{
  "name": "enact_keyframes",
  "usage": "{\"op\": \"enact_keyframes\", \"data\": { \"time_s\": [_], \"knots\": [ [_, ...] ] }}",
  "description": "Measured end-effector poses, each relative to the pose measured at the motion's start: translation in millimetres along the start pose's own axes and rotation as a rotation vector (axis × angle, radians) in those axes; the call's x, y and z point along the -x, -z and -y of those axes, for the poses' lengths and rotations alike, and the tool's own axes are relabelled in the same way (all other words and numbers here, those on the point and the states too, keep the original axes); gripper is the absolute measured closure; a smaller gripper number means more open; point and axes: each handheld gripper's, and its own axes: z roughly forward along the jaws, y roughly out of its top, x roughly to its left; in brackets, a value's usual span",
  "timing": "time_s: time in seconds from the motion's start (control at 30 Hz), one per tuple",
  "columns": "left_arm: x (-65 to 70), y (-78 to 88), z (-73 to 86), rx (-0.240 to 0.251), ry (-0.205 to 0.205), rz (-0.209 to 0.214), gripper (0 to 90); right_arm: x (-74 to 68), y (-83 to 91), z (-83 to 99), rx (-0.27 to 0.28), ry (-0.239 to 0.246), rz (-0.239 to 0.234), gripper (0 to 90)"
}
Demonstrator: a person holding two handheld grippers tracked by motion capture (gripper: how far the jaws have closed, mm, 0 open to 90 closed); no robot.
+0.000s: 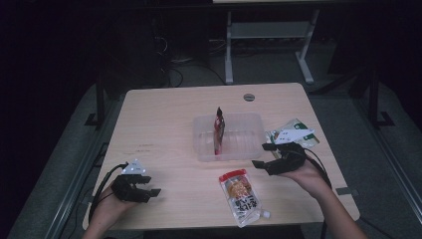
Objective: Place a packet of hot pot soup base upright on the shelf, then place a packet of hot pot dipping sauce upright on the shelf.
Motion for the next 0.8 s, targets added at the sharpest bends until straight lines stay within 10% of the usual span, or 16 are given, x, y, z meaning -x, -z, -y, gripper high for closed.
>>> {"op": "enact_keyframes", "data": {
  "time_s": [0.37, 0.8],
  "knots": [
    [1.9, 0.3, -1.4, -0.001, -0.009, 0.008, 40.2, -4.5, 13.3, 27.5, -0.035, -0.011, 0.034, 23.5],
    [30.3, -3.9, -30.7, 0.048, -0.098, 0.132, 89.7, -14.4, 24.9, 59.6, -0.072, -0.061, 0.056, 23.0]
  ]
}}
